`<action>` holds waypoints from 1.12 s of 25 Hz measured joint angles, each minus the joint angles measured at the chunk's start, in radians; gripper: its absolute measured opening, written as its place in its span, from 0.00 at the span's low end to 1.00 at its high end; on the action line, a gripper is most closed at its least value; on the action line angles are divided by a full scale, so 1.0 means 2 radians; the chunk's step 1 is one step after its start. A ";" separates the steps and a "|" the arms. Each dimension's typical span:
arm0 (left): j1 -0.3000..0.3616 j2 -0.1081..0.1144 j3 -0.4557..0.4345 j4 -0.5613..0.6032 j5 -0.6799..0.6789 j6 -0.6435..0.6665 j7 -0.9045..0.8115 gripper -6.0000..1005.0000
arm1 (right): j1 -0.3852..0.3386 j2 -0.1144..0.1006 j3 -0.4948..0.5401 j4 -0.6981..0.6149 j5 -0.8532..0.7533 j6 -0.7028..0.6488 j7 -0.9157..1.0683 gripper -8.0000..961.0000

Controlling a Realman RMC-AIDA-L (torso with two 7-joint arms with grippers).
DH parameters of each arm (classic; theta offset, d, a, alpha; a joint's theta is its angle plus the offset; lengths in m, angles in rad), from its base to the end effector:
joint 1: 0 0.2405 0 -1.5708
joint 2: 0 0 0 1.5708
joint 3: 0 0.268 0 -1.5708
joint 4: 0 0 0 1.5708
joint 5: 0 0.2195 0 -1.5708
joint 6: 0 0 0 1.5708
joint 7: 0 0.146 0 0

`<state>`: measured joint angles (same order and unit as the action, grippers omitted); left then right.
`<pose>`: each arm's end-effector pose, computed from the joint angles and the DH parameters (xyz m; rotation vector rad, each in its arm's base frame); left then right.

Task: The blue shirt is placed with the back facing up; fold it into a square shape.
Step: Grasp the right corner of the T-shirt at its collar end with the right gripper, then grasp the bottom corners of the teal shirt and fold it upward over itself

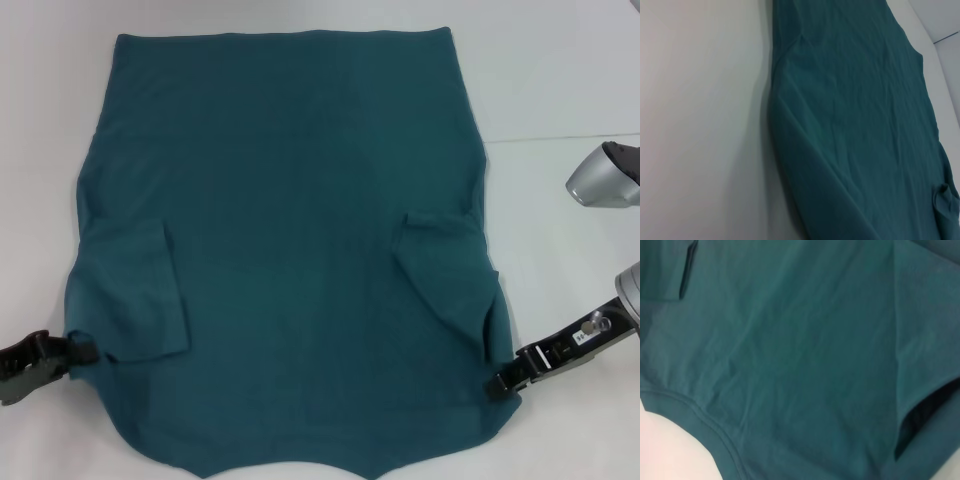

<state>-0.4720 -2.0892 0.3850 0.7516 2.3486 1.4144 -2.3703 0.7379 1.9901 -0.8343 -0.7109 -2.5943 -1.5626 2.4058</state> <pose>-0.3592 0.3288 0.0259 -1.8726 -1.9800 -0.6311 0.2832 0.3760 0.0092 -2.4885 1.6472 -0.2520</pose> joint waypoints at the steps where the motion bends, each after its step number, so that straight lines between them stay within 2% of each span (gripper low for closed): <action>1: 0.000 0.000 0.000 0.000 0.000 0.000 0.000 0.05 | 0.000 0.000 0.000 0.000 0.000 0.000 0.000 0.51; 4: 0.000 0.000 0.000 0.000 0.000 0.002 0.001 0.05 | 0.000 -0.001 0.001 0.000 -0.001 0.001 0.001 0.40; 9: 0.001 0.000 0.000 0.000 0.000 0.006 0.002 0.05 | -0.004 -0.004 0.002 0.000 0.000 0.000 0.001 0.15; 13: 0.001 0.002 0.000 0.003 0.001 0.020 0.006 0.05 | -0.007 -0.005 0.006 -0.001 0.001 -0.010 -0.003 0.08; 15: 0.000 0.003 0.000 0.006 0.003 0.031 0.007 0.05 | -0.008 -0.007 0.025 -0.005 0.001 -0.034 -0.016 0.05; 20: 0.002 0.007 0.006 0.018 0.012 0.062 0.007 0.05 | -0.014 -0.013 0.042 -0.009 0.001 -0.065 -0.027 0.05; 28: 0.014 0.006 0.006 0.035 0.048 0.097 0.009 0.05 | -0.035 -0.023 0.043 -0.009 0.001 -0.103 -0.038 0.05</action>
<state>-0.4440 -2.0767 0.3960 0.8218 2.4437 1.6090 -2.3525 0.6688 1.9435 -0.7484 -0.7296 -2.5923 -1.7687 2.3293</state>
